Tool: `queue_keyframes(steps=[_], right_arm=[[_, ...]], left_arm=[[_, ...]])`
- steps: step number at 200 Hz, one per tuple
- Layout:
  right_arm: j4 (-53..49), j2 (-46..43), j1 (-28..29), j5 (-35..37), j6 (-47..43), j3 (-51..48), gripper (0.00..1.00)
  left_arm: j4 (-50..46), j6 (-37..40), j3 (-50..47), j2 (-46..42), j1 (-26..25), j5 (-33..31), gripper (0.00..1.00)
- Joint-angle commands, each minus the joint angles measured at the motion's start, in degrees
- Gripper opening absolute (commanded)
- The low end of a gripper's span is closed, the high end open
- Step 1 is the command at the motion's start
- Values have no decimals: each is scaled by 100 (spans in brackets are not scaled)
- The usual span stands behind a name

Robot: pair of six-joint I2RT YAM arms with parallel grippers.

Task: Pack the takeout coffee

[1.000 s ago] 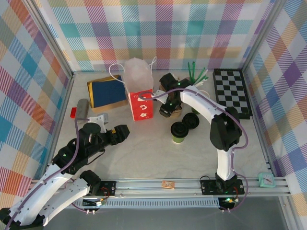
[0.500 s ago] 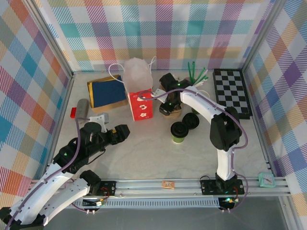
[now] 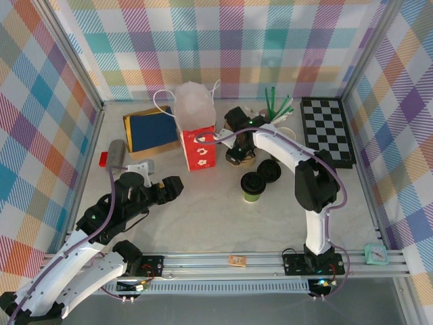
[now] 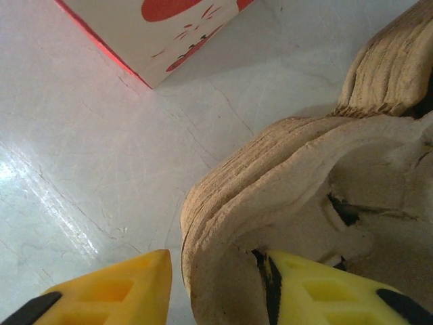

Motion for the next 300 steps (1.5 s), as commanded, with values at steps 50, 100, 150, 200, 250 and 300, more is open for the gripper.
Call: queue_keyframes(steps=[50, 100, 150, 200, 250, 300], right_arm=[[86, -36, 6, 100, 95, -11, 24], [94, -132, 74, 263, 109, 11, 15], [192, -403, 154, 632, 162, 94, 11], [176, -647, 251, 967, 120, 217, 11], [120, -793, 440, 1186, 104, 243, 11], [75, -916, 550, 1463, 124, 244, 11]], left_arm=[[72, 47, -70, -37, 81, 22, 86], [107, 38, -82, -28, 86, 35, 86], [107, 36, -107, -44, 90, 31, 86], [100, 28, -108, -70, 90, 20, 86], [85, 36, -106, -94, 90, 18, 86], [55, 29, -129, -132, 90, 9, 86]])
